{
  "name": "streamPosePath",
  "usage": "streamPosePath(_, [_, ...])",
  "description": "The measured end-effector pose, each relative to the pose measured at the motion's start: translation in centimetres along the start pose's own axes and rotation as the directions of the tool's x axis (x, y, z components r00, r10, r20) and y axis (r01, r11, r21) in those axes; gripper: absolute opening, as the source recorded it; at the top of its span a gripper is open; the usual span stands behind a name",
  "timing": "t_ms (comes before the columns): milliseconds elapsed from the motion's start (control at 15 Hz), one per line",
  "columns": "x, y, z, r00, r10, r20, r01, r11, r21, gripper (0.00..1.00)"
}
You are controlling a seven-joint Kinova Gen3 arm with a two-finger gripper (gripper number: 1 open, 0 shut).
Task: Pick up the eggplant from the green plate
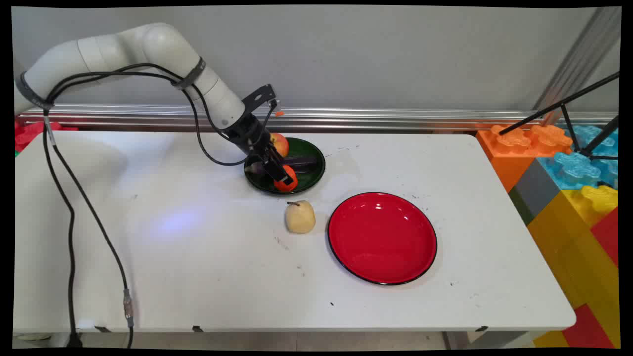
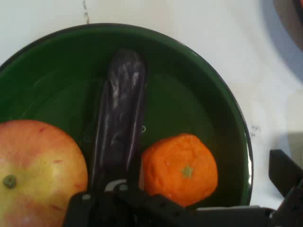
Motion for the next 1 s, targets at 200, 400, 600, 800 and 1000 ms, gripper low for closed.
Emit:
streamPosePath(200, [0.3, 0.2, -0.2, 1.000, -0.008, -0.004, 0.008, 1.000, -0.004, 1.00])
streamPosePath(400, [0.8, 0.3, -0.7, 1.000, -0.009, -0.010, 0.009, 1.000, 0.000, 1.00])
streamPosePath(600, [1.5, 0.7, -1.2, 1.000, 0.000, -0.017, 0.000, 1.000, 0.012, 1.00])
streamPosePath(800, [2.7, 1.6, -2.2, 0.999, 0.020, -0.025, -0.019, 0.999, 0.039, 1.00])
streamPosePath(1000, [3.6, 2.5, -3.4, 0.999, 0.022, -0.027, -0.020, 0.997, 0.072, 1.00])
